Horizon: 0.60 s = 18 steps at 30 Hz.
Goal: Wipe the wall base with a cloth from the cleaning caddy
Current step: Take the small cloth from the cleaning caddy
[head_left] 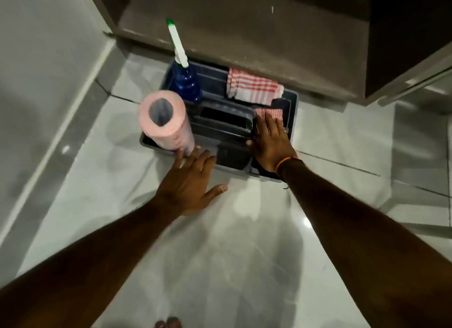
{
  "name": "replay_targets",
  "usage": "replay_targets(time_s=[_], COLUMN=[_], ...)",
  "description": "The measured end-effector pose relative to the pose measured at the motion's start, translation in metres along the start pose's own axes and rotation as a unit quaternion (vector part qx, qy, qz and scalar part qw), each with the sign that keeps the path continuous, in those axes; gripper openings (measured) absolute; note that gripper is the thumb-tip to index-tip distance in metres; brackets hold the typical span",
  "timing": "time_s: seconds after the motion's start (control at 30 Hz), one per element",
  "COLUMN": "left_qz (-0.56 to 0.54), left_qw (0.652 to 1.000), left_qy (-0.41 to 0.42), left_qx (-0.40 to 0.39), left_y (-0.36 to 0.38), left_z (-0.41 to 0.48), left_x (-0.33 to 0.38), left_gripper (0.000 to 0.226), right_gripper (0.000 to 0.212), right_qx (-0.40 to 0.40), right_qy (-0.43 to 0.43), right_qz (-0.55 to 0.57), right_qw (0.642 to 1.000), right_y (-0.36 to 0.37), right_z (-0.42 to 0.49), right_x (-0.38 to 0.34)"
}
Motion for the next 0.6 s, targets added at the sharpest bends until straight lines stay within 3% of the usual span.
replay_targets(time_s=[0.2,0.3,0.4,0.47,0.6], left_qz=[0.001,-0.012,-0.047,-0.081,-0.120], left_qw=[0.998,0.998,0.996,0.993,0.987], left_qy=[-0.009,-0.013,-0.023,-0.034,-0.069], left_qx=[0.054,0.062,0.067,0.076,0.081], left_y=[0.021,0.014,-0.004,-0.019,-0.045], left_z=[0.005,0.006,-0.007,-0.024,-0.076], left_x=[-0.010,-0.010,-0.009,-0.010,-0.020], left_gripper=[0.096,0.096,0.100,0.103,0.103], right_gripper=[0.075,0.076,0.054,0.046,0.043], right_qx=[0.066,0.090,0.163,0.187,0.151], right_qy=[0.009,0.013,0.045,0.070,0.063], right_qz=[0.004,0.130,0.297,0.340,0.383], right_qw=[0.998,0.987,0.940,0.919,0.909], right_y=[0.006,-0.014,-0.041,-0.056,-0.081], right_z=[0.001,-0.001,-0.018,-0.033,-0.073], right_x=[-0.003,-0.008,-0.017,-0.027,-0.067])
Point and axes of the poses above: each hand's wrist, its own z-axis towards the middle knuckle, its own y-axis out of the palm, x = y × z, the point moved 7 cm from there along z, towards the middle knuckle, and after that the axes turned 3 degrees about z, right-handed, at the moved point
